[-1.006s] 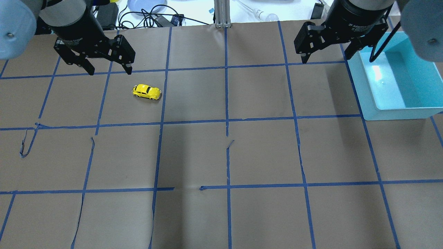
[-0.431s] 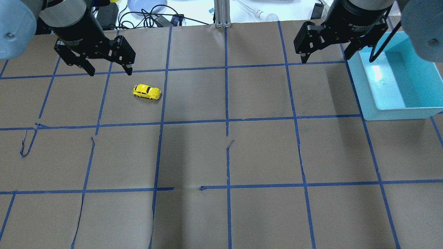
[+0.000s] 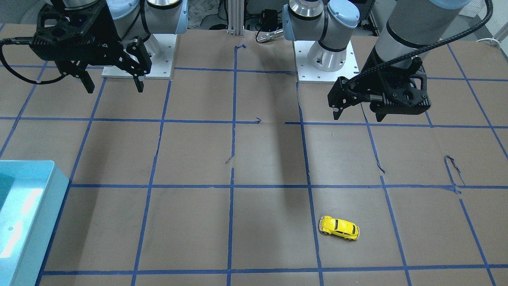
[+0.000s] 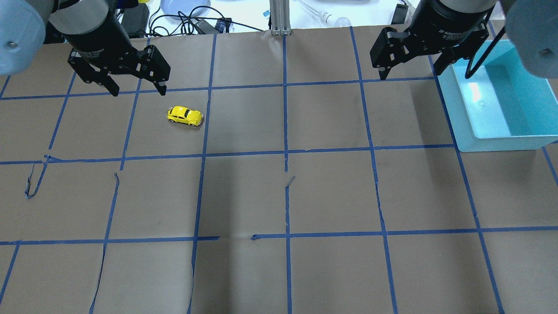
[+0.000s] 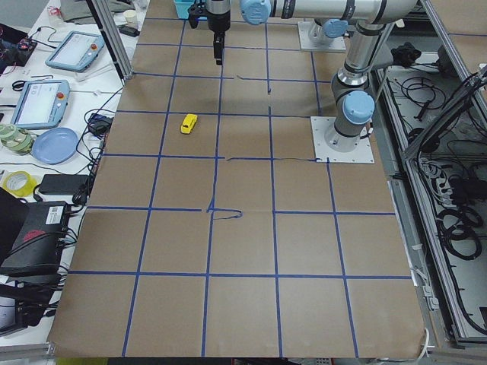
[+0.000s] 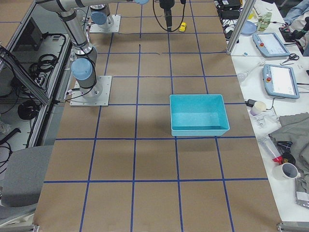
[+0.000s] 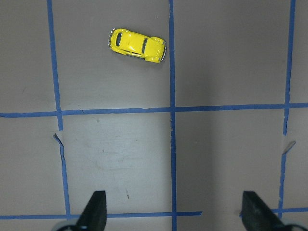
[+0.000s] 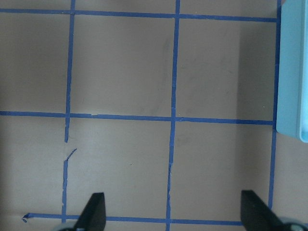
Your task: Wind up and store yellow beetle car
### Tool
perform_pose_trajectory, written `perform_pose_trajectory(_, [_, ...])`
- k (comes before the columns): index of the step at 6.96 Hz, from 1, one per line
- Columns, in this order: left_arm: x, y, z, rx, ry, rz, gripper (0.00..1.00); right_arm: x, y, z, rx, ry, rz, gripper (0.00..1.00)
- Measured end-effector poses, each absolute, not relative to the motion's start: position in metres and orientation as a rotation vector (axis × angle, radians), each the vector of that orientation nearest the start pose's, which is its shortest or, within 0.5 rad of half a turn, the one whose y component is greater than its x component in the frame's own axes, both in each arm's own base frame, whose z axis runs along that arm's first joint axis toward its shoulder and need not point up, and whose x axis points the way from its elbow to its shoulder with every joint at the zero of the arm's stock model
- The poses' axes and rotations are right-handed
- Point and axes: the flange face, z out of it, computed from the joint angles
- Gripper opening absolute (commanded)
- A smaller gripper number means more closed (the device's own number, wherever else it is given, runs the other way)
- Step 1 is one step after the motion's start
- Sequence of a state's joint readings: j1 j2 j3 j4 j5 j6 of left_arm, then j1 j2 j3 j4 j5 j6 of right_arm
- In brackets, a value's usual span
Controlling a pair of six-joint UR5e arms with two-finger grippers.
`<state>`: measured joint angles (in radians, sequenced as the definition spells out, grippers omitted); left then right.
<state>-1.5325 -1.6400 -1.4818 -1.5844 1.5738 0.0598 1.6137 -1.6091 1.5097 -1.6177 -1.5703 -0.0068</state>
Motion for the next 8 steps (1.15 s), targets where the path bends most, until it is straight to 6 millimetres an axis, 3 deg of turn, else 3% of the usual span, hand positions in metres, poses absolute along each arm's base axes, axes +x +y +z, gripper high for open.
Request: perform_pose_trajectory(8, [-0.1099, -0.5283, 0.486, 0.025, 3.14, 0.006, 1.0, 0.1541, -0.4809, 0.5422, -0.079, 3.13, -0.229, 1.0])
